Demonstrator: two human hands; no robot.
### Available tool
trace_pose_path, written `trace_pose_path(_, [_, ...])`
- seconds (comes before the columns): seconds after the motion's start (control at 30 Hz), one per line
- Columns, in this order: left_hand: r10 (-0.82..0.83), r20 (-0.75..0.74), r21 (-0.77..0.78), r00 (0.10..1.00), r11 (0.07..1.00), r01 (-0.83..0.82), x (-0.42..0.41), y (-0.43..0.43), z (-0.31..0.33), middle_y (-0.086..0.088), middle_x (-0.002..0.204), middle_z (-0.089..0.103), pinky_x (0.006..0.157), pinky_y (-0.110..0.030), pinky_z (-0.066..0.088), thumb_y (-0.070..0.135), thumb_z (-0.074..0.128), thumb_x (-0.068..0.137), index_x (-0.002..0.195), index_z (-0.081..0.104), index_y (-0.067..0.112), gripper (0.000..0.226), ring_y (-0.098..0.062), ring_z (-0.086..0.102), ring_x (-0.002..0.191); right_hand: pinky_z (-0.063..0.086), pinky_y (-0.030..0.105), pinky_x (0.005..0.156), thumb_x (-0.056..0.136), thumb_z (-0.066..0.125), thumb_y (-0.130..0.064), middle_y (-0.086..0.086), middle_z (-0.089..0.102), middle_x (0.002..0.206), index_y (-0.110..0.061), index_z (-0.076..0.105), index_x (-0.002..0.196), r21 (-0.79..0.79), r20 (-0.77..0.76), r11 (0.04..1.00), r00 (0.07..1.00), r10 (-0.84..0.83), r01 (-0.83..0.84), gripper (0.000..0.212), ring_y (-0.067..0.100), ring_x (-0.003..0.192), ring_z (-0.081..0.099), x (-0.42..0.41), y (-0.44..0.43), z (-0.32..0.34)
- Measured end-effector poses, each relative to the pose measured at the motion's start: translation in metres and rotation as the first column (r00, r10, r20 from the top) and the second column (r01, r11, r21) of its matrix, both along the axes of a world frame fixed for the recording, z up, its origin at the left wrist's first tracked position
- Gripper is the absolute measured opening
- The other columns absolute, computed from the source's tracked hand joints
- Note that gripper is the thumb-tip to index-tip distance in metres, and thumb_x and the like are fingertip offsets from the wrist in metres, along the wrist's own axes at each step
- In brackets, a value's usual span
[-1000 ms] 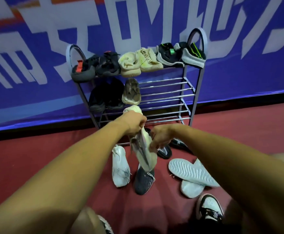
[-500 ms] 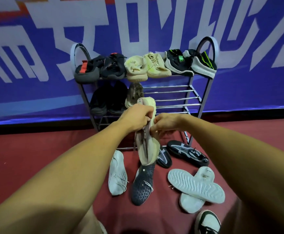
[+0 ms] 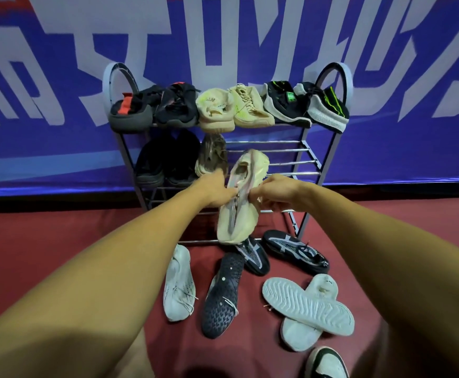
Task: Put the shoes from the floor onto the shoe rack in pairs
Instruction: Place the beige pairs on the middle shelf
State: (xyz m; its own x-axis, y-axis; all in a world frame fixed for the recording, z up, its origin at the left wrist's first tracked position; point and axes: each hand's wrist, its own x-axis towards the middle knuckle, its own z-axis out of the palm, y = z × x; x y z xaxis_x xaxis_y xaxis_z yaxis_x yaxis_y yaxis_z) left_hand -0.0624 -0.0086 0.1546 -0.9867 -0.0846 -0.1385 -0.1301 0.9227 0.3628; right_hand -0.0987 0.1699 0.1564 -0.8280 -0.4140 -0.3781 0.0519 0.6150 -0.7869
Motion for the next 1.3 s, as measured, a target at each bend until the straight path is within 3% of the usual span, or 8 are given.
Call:
trace_pose_path(0.13, [0.050,0.314,0.253,0.948,0.958,-0.134,0.000,-0.009,-0.012,-0.006,0.064,0.046,0.050,-0.023,0.031,0.036,0.054,0.093,0.100,0.061,0.006,0.032,-0.019,0.039,0.049,0.032,0.022,0.044,0.083,0.068,-0.015,-0.001,0.054,0.060,-0.008,0.068,0.097,-0.116,0.048,0.988,0.994,-0.095,0.100,0.015,0.009,0.048,0.044,-0.005,-0.001,-0.001])
trace_pose_path(0.23, [0.088,0.218,0.344,0.972,0.925,-0.160,-0.003,-0.017,-0.014,-0.011,0.072,0.053,0.052,-0.023,0.034,0.013,0.060,0.083,0.089,0.060,0.008,0.008,-0.020,0.043,0.055,0.032,0.024,0.050,0.084,0.066,-0.016,0.001,0.056,0.059,-0.005,0.068,0.102,-0.177,0.109,0.971,0.984,-0.140,0.158,0.021,0.011,0.052,0.046,-0.005,0.000,0.001])
trace_pose_path(0.37, [0.198,-0.008,0.528,0.980,0.833,-0.164,-0.009,-0.022,-0.004,-0.008,0.090,0.062,0.051,-0.015,0.041,-0.003,0.049,0.089,0.100,0.066,0.014,0.026,-0.020,0.056,0.077,0.035,0.023,0.052,0.086,0.063,-0.016,0.005,0.056,0.067,-0.007,0.060,0.107,-0.287,0.302,0.901,0.923,-0.238,0.326,0.024,0.012,0.057,0.052,-0.006,-0.003,0.004])
trace_pose_path(0.63, [0.296,-0.115,0.505,0.948,0.839,-0.201,-0.012,-0.047,-0.006,-0.001,0.104,0.068,0.073,-0.025,0.044,0.016,0.050,0.092,0.079,0.068,0.035,0.030,-0.021,0.061,0.096,0.036,0.023,0.049,0.089,0.065,-0.042,0.006,0.062,0.076,-0.014,0.059,0.101,-0.359,0.318,0.730,0.811,-0.490,0.582,0.031,0.011,0.052,0.051,-0.011,0.008,-0.004])
trace_pose_path(0.9, [0.458,-0.182,0.614,0.870,0.744,-0.263,-0.007,-0.065,-0.005,0.004,0.089,0.070,0.083,-0.032,0.052,0.026,0.064,0.084,0.073,0.070,0.028,0.012,-0.021,0.064,0.094,0.032,0.020,0.039,0.099,0.051,-0.031,0.011,0.066,0.072,-0.013,0.056,0.084,-0.361,0.341,0.674,0.764,-0.547,0.644,0.025,0.010,0.044,0.049,-0.012,0.006,0.001])
trace_pose_path(1.03, [0.487,-0.157,0.585,0.859,0.746,-0.316,-0.003,-0.065,-0.001,-0.003,0.071,0.055,0.064,-0.033,0.042,0.051,0.052,0.091,0.066,0.051,0.017,0.042,-0.025,0.053,0.071,0.032,0.019,0.041,0.100,0.051,-0.029,0.007,0.063,0.066,-0.014,0.054,0.080,-0.377,0.377,0.600,0.709,-0.596,0.705,0.024,0.008,0.042,0.047,-0.009,0.002,0.003])
trace_pose_path(1.17, [0.517,0.058,0.711,0.854,0.579,-0.399,0.006,-0.058,0.009,-0.003,0.093,0.067,0.053,-0.025,0.042,0.067,0.054,0.083,0.102,0.059,0.014,0.056,-0.018,0.065,0.080,0.033,0.016,0.036,0.098,0.050,-0.030,0.004,0.062,0.072,-0.016,0.056,0.084,-0.412,0.437,0.516,0.660,-0.611,0.751,0.021,0.008,0.041,0.047,-0.012,-0.001,0.004])
trace_pose_path(1.3, [0.207,0.197,0.635,0.958,0.718,-0.285,0.014,-0.033,0.009,-0.003,0.107,0.072,0.060,-0.021,0.043,0.060,0.053,0.091,0.114,0.063,0.014,0.053,-0.013,0.066,0.086,0.030,0.015,0.041,0.096,0.047,-0.027,0.007,0.066,0.081,-0.012,0.056,0.085,-0.427,0.581,0.549,0.683,-0.442,0.718,0.021,0.006,0.043,0.044,-0.004,-0.010,0.008])
